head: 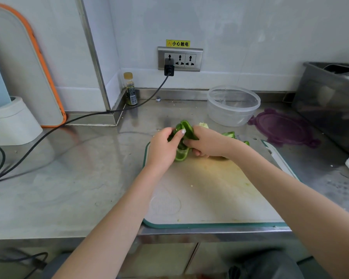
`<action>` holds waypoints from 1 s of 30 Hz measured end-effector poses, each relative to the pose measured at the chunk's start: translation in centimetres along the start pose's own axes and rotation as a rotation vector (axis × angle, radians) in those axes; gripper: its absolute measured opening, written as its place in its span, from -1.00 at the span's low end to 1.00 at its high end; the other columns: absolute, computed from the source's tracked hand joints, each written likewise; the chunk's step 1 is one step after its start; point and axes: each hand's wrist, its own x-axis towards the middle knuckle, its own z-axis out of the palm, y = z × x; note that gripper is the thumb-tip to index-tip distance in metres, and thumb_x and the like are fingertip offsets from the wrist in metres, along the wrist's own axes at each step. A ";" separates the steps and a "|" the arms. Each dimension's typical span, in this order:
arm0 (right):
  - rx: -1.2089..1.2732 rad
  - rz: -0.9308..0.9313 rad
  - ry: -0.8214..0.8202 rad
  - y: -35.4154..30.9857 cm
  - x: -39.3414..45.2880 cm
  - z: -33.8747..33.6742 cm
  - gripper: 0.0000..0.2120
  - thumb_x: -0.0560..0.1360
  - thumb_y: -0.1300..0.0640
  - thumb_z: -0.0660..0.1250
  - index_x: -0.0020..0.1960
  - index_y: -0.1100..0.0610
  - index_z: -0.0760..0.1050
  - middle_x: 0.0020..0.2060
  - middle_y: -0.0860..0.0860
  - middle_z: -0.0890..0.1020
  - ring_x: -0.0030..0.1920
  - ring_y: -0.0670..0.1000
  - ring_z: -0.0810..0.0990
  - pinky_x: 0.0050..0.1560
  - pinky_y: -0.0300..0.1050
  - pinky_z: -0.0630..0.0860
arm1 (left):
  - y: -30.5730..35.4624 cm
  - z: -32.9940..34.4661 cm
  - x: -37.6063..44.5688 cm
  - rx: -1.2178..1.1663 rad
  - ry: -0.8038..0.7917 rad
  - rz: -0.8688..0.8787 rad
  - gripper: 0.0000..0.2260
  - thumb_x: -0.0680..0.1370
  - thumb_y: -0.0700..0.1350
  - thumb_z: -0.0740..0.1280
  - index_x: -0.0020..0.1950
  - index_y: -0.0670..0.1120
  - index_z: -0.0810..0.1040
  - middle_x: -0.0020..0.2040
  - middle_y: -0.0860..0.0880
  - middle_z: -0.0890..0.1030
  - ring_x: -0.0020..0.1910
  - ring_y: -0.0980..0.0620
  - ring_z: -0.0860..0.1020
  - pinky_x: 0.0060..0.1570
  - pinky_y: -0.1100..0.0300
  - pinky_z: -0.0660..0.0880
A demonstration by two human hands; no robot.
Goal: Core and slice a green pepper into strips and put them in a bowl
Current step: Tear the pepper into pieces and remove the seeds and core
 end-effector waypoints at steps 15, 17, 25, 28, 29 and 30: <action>0.472 0.178 0.214 0.4 -0.5 0.2 -0.76 0.59 0.01 0.21 0.08 0.19 0.38 -0.37 0.07 0.57 -0.46 -0.03 0.47 -0.44 -0.21 0.43 | 1.0 -0.2 0.0 -0.517 -0.070 -0.265 -0.89 0.48 -0.28 0.40 -0.10 -0.08 0.58 -0.15 -0.04 0.67 -0.13 0.04 0.66 -0.08 0.22 0.58; 0.585 0.182 0.193 0.2 -0.7 0.1 -0.83 0.59 0.12 0.23 0.10 0.20 0.39 -0.35 0.08 0.54 -0.45 -0.05 0.44 -0.46 -0.24 0.40 | 1.3 -0.4 -0.1 -0.556 -0.036 -0.295 -0.94 0.53 -0.23 0.35 -0.14 -0.13 0.58 -0.17 -0.08 0.66 -0.15 0.01 0.66 -0.10 0.22 0.60; 0.765 0.103 0.173 0.4 -1.1 0.3 -0.91 0.64 0.19 0.12 0.03 0.20 0.36 -0.37 0.09 0.46 -0.45 -0.07 0.36 -0.49 -0.29 0.31 | 1.3 -0.5 -0.1 -0.593 0.027 -0.281 -0.84 0.58 -0.21 0.28 -0.16 -0.23 0.57 -0.24 -0.15 0.65 -0.30 -0.06 0.66 -0.18 0.19 0.62; 0.912 0.142 0.197 0.5 -1.1 0.6 -0.83 0.66 0.15 0.07 0.01 0.21 0.37 -0.38 0.10 0.46 -0.47 -0.06 0.36 -0.52 -0.31 0.31 | 1.6 -0.4 -0.2 -0.637 0.010 -0.278 -0.95 0.53 -0.24 0.35 -0.11 -0.20 0.58 -0.20 -0.14 0.66 -0.29 -0.01 0.66 -0.25 0.27 0.58; 0.957 0.151 0.206 0.5 -1.0 0.6 -0.80 0.66 0.13 0.05 -0.03 0.21 0.37 -0.40 0.09 0.45 -0.49 -0.08 0.34 -0.56 -0.32 0.28 | 1.7 -0.4 -0.3 -0.656 -0.020 -0.299 -0.94 0.51 -0.22 0.38 -0.07 -0.21 0.59 -0.17 -0.14 0.67 -0.26 -0.02 0.67 -0.24 0.28 0.57; 0.980 0.151 0.214 0.6 -1.0 0.7 -0.78 0.66 0.11 0.05 -0.07 0.19 0.36 -0.41 0.07 0.44 -0.51 -0.09 0.32 -0.57 -0.32 0.24 | 1.8 -0.5 -0.4 -0.667 -0.065 -0.336 -0.88 0.50 -0.18 0.40 -0.03 -0.22 0.59 -0.15 -0.16 0.68 -0.22 -0.04 0.67 -0.23 0.28 0.57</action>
